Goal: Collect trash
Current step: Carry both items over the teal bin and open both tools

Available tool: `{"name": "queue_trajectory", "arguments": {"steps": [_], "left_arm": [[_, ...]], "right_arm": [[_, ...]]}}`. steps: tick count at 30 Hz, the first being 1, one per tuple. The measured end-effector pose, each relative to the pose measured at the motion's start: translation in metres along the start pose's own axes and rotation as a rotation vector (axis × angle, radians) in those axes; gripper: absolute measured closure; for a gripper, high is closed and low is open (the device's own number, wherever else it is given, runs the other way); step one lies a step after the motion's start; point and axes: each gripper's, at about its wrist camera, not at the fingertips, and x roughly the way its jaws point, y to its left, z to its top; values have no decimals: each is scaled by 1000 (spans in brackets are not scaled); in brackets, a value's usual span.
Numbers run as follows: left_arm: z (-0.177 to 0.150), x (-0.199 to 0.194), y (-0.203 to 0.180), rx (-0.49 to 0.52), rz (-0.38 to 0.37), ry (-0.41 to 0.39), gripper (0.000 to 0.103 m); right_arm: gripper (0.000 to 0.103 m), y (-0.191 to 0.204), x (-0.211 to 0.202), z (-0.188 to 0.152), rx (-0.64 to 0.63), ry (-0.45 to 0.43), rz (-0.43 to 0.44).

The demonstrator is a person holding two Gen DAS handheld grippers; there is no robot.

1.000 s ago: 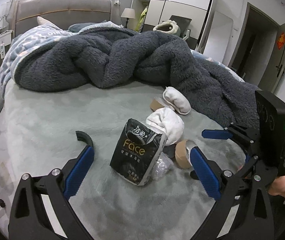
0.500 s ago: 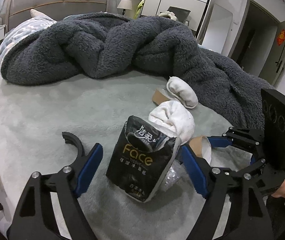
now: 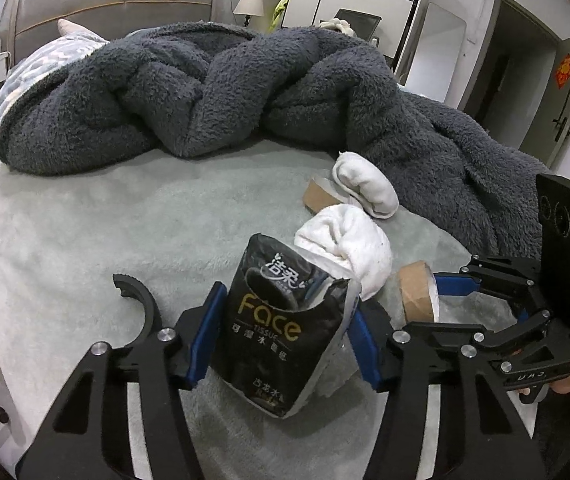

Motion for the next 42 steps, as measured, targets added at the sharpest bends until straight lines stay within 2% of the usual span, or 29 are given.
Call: {"name": "queue_trajectory", "arguments": {"steps": [6,12,21,28,42], "left_arm": [[4,-15,2,-27,4,-26,44],[5,-36,0,-46,62,-50,49],[1,-63,10,-160,126,-71,50],[-4,-97,30,-232,212,-101,50],[-39,-144,87,-365,363,-72,50]], "right_arm": [[53,5,-11,5,-8,-21,-3],[53,20,-17,17,-24,-41,2],[53,44,-25,34,-47,-67,18],[53,69,-28,54,-53,-90,48],[53,143,-10,87,-126,-89,117]]}}
